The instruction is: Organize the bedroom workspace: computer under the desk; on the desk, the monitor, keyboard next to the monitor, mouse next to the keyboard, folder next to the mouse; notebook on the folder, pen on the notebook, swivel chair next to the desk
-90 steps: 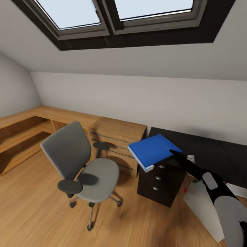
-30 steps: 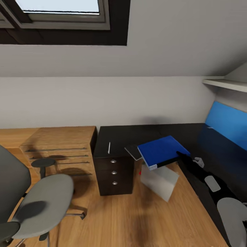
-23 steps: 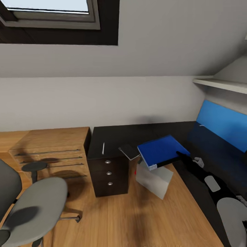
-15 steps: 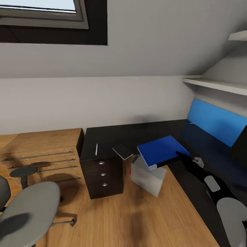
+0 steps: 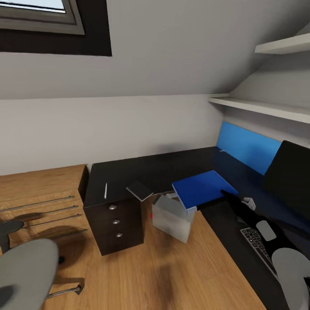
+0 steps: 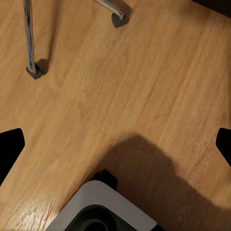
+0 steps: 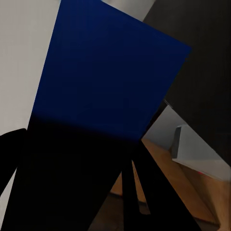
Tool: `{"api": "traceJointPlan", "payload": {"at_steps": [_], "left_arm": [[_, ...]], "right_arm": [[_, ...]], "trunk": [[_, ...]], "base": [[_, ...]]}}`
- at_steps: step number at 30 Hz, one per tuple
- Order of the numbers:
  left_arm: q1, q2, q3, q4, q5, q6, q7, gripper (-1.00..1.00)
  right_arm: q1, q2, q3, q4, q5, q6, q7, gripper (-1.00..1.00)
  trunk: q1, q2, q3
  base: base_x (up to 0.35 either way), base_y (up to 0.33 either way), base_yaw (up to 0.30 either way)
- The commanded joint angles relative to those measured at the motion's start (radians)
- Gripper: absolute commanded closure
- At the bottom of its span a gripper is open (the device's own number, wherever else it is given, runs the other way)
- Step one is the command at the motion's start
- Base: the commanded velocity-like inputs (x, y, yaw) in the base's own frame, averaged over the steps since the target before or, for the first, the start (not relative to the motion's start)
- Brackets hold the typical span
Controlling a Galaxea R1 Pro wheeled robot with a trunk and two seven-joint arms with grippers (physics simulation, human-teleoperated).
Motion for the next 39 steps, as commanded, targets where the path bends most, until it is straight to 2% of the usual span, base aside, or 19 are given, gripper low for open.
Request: {"api": "traceJointPlan", "payload": {"at_steps": [1,13,17,23,31,32,35,37,39], "left_arm": [[0.000,0.000,-0.003,0.000,0.010,-0.003,0.002,-1.00],[0.000,0.000,-0.003,0.000,0.009,-0.003,0.002,-1.00],[0.000,0.001,-0.003,0.000,0.010,-0.003,0.002,-1.00],[0.000,0.001,-0.003,0.000,0.010,-0.003,0.002,-1.00],[0.000,0.001,-0.003,0.000,0.009,-0.003,0.001,-1.00],[0.000,0.001,-0.003,0.000,0.009,-0.003,0.001,-1.00],[0.000,0.001,-0.003,0.000,0.010,-0.003,0.001,-1.00],[0.000,0.001,-0.003,0.000,0.010,-0.003,0.001,-1.00],[0.000,0.001,-0.003,0.000,0.010,-0.003,0.001,-1.00]], "right_arm": [[-0.001,0.001,-0.004,0.001,-0.007,0.008,0.003,1.00],[-0.001,0.002,-0.005,0.020,-0.010,0.008,0.011,1.00],[-0.001,0.000,-0.005,0.032,-0.009,0.008,0.087,1.00],[-0.001,-0.001,-0.005,0.089,-0.014,0.008,0.116,1.00],[-0.001,0.000,-0.005,0.104,-0.058,0.009,0.120,1.00],[-0.001,0.002,-0.005,0.104,-0.058,0.005,0.114,1.00],[-0.001,0.008,-0.006,0.104,-0.072,-0.076,0.020,1.00],[-0.001,0.009,-0.007,0.104,-0.106,-0.104,-0.027,1.00],[-0.001,0.018,-0.007,0.104,-0.186,-0.122,-0.063,1.00]], "trunk": [[0.000,-0.001,-0.001],[0.000,-0.001,-0.001],[0.000,-0.001,-0.001],[0.000,-0.001,-0.001],[0.000,-0.001,-0.001],[0.000,-0.001,-0.001],[0.000,-0.001,-0.001],[0.000,-0.001,-0.001],[0.000,-0.001,-0.001]], "base": [[0.000,0.000,-0.071],[0.000,0.000,-0.012],[0.000,0.000,0.000],[0.000,0.000,0.000],[0.000,0.000,0.000],[0.000,0.000,0.000],[0.000,0.000,0.000],[0.000,0.000,0.000],[0.000,0.000,0.000]]}}
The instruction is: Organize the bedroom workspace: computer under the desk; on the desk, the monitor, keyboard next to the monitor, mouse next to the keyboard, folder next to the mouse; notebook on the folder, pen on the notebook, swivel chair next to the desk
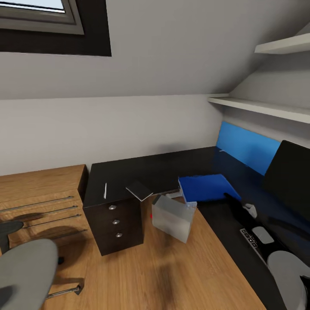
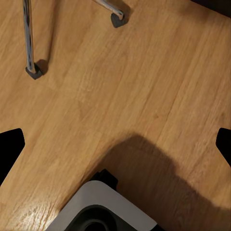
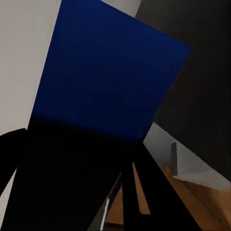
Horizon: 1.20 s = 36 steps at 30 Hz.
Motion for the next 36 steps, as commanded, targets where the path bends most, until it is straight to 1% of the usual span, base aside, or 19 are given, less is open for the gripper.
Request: {"api": "traceJointPlan", "payload": {"at_steps": [1,3,5,8,11,14,15,16,17,19,20,22,25,33,36], "left_arm": [[0.000,0.000,-0.003,0.000,0.010,-0.003,0.002,-1.00],[0.000,0.000,-0.003,0.000,0.010,-0.003,0.001,-1.00],[0.000,0.000,-0.003,0.000,0.010,-0.003,0.002,-1.00],[0.000,0.000,-0.003,0.000,0.010,-0.003,0.002,-1.00],[0.000,0.000,-0.003,0.000,0.010,-0.003,0.001,-1.00],[0.000,0.000,-0.003,0.000,0.010,-0.003,0.001,-1.00],[0.000,0.000,-0.003,0.000,0.010,-0.003,0.001,-1.00],[0.000,0.000,-0.003,0.000,0.010,-0.003,0.001,-1.00],[0.000,0.000,-0.003,0.000,0.010,-0.003,0.001,-1.00],[0.000,0.000,-0.003,0.000,0.010,-0.003,0.001,-1.00],[0.000,0.000,-0.003,0.000,0.010,-0.003,0.001,-1.00],[0.000,0.000,-0.003,0.000,0.010,-0.003,0.001,-1.00],[0.000,0.000,-0.003,0.000,0.010,-0.003,0.001,-1.00],[0.000,0.000,-0.003,0.000,0.010,-0.003,0.002,-1.00],[0.000,0.000,-0.003,0.000,0.010,-0.003,0.002,-1.00]], "right_arm": [[0.000,0.005,-0.002,0.000,-0.051,0.005,-0.010,1.00],[0.001,0.009,-0.001,0.000,-0.085,0.002,-0.025,1.00],[0.001,0.014,-0.001,-0.002,-0.124,-0.008,-0.074,1.00],[0.002,0.022,-0.001,-0.002,-0.143,-0.039,-0.120,1.00],[0.002,0.031,-0.001,-0.002,-0.150,-0.055,-0.134,1.00],[0.002,0.053,-0.001,-0.003,-0.154,-0.039,-0.136,1.00],[0.002,0.066,-0.001,-0.005,-0.157,-0.034,-0.134,1.00],[0.002,0.086,-0.002,-0.006,-0.168,-0.030,-0.130,1.00],[0.002,0.096,-0.002,-0.007,-0.180,-0.029,-0.128,1.00],[0.002,0.105,-0.002,-0.007,-0.205,-0.027,-0.123,1.00],[0.002,0.109,-0.002,-0.006,-0.227,-0.028,-0.120,1.00],[0.002,0.112,-0.002,-0.006,-0.242,-0.029,-0.119,1.00],[0.002,0.114,-0.002,-0.006,-0.251,-0.031,-0.114,1.00],[0.002,0.113,-0.003,-0.005,-0.253,-0.037,-0.120,1.00],[0.002,0.113,-0.008,-0.004,-0.253,-0.050,-0.138,1.00]], "trunk": [[0.000,-0.001,-0.001],[0.000,-0.001,-0.001],[0.000,-0.001,-0.001],[0.000,-0.001,-0.001],[0.000,-0.001,-0.001],[0.000,-0.001,-0.001],[0.000,-0.001,-0.001],[0.000,-0.001,-0.001],[0.000,-0.001,-0.001],[0.000,-0.001,-0.001],[0.000,-0.001,-0.001],[0.000,-0.001,-0.001],[0.000,-0.001,-0.001],[0.000,-0.001,-0.001],[0.000,-0.001,-0.001]], "base": [[0.000,0.000,0.000],[0.000,0.000,0.000],[0.000,0.000,0.000],[0.000,0.000,0.000],[0.000,0.000,0.000],[0.000,0.000,0.000],[0.000,0.000,0.000],[0.000,0.000,0.000],[0.000,0.000,0.000],[0.000,0.000,0.000],[0.000,0.000,0.000],[0.000,0.000,0.000],[0.000,0.000,0.000],[0.000,0.000,0.000],[0.000,0.000,0.000]]}}
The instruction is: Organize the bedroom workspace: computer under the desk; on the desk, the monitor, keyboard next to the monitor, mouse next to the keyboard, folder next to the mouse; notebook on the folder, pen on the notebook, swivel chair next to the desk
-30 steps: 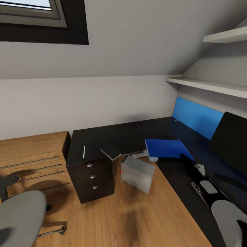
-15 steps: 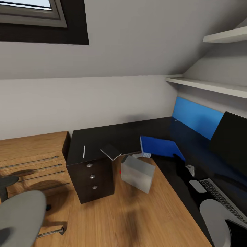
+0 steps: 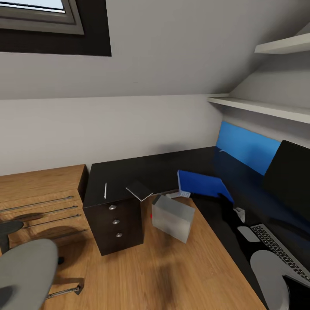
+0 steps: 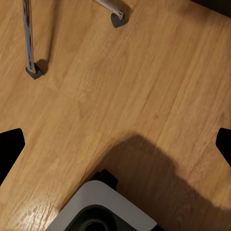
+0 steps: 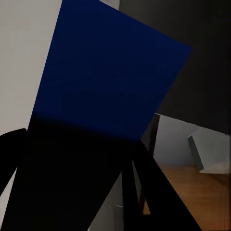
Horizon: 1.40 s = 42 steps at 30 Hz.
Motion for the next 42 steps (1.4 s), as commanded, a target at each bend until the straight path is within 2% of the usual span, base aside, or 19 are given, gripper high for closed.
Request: {"api": "traceJointPlan", "payload": {"at_steps": [1,5,11,14,17,20,24,30,33,36,37,39,42], "left_arm": [[0.000,0.000,-0.003,0.000,0.010,-0.003,0.002,-1.00],[0.000,-0.001,-0.002,0.000,0.010,-0.003,0.002,-1.00],[0.000,-0.016,-0.003,0.001,0.010,-0.003,0.002,-1.00],[0.000,-0.019,-0.003,0.001,0.010,-0.003,0.002,-1.00],[0.000,-0.020,-0.003,0.001,0.010,-0.003,0.002,-1.00],[0.000,-0.021,-0.003,0.000,0.010,-0.003,0.002,-1.00],[0.000,-0.021,-0.003,0.000,0.010,-0.004,0.001,-1.00],[0.000,-0.021,-0.003,0.000,0.009,-0.004,-0.004,-1.00],[0.000,-0.021,-0.003,0.001,0.009,-0.005,-0.005,-1.00],[0.000,-0.021,-0.004,0.000,0.010,-0.005,-0.005,-1.00],[0.000,-0.021,-0.003,0.000,0.010,-0.005,-0.005,-1.00],[0.000,-0.021,-0.003,0.000,0.009,-0.005,-0.005,-1.00],[0.000,-0.021,-0.003,0.000,0.008,-0.005,-0.005,-1.00]], "right_arm": [[-0.001,0.000,-0.013,0.001,-0.010,-0.006,-0.009,1.00],[-0.001,0.002,-0.050,0.000,-0.010,-0.091,-0.071,1.00],[-0.001,0.016,-0.062,-0.001,-0.013,-0.229,-0.096,1.00],[-0.001,0.049,-0.064,-0.001,-0.033,-0.324,-0.098,1.00],[-0.001,0.093,-0.064,0.001,-0.053,-0.459,-0.098,1.00],[-0.001,0.116,-0.064,0.003,-0.058,-0.535,-0.098,1.00],[-0.001,0.129,-0.064,0.004,-0.060,-0.569,-0.098,1.00],[-0.001,0.132,-0.074,0.006,-0.061,-0.601,-0.098,1.00],[-0.001,0.148,-0.076,0.008,-0.061,-0.685,-0.099,1.00],[-0.001,0.185,-0.077,0.009,-0.061,-0.832,-0.102,1.00],[-0.001,0.195,-0.077,0.015,-0.061,-0.859,-0.102,1.00],[-0.001,0.209,-0.077,0.038,-0.061,-0.892,-0.104,1.00],[-0.001,0.216,-0.078,0.052,-0.062,-0.903,-0.105,1.00]], "trunk": [[0.000,-0.001,-0.001],[0.000,-0.001,-0.001],[0.000,-0.001,-0.001],[0.000,-0.001,-0.001],[0.000,-0.001,-0.001],[0.000,-0.001,-0.001],[0.000,-0.001,-0.001],[0.000,-0.001,-0.001],[0.000,-0.001,-0.001],[0.000,-0.001,-0.001],[0.000,-0.001,-0.001],[0.000,-0.001,-0.001],[0.000,-0.001,-0.001]], "base": [[0.000,0.000,0.000],[0.000,0.000,0.000],[0.000,0.000,0.000],[0.000,0.000,0.000],[0.000,0.000,0.000],[0.043,0.000,0.000],[0.242,0.000,0.000],[0.244,0.000,0.000],[0.170,0.000,0.000],[0.077,0.000,0.000],[0.025,0.000,0.000],[0.012,0.000,0.000],[0.004,0.000,0.000]]}}
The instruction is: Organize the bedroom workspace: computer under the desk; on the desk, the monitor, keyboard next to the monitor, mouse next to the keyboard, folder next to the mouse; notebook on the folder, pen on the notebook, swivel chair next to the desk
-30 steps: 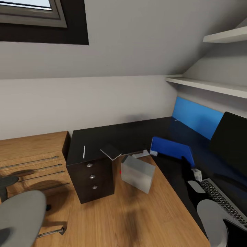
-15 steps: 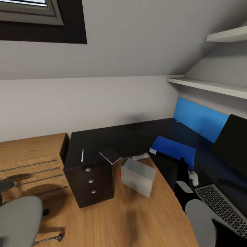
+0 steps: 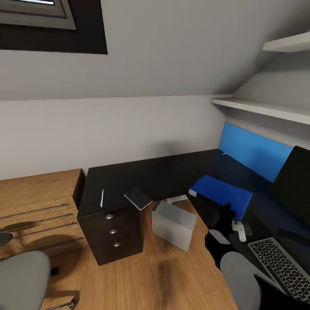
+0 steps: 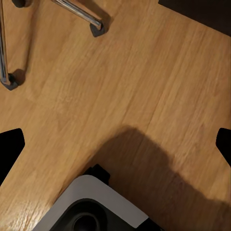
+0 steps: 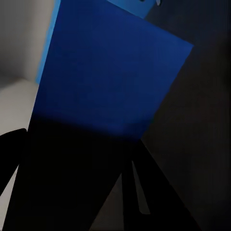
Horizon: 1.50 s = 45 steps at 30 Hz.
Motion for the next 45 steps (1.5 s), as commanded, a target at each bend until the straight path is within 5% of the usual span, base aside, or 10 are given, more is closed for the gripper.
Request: {"api": "traceJointPlan", "payload": {"at_steps": [1,7,15,45], "left_arm": [[0.000,0.000,-0.003,0.000,0.009,-0.003,0.002,-1.00],[0.000,-0.001,-0.003,0.000,0.001,-0.003,0.001,-1.00],[0.000,-0.013,-0.005,0.000,-0.081,-0.005,0.002,-1.00],[0.000,-0.016,-0.008,0.035,-0.091,-0.044,0.002,-1.00]], "right_arm": [[-0.001,0.003,-0.001,0.002,-0.010,-0.003,0.008,1.00],[-0.001,0.005,0.000,0.009,-0.078,-0.001,-0.008,1.00],[-0.001,0.003,0.001,0.065,-0.100,0.009,-0.010,1.00],[-0.001,0.003,0.002,0.068,-0.105,0.013,-0.010,1.00]], "trunk": [[0.000,-0.001,-0.001],[0.000,-0.001,-0.001],[0.000,-0.001,-0.001],[0.000,-0.001,-0.001]], "base": [[0.002,0.000,0.000],[0.160,0.065,0.000],[0.075,0.021,0.000],[0.045,-0.040,0.000]]}}
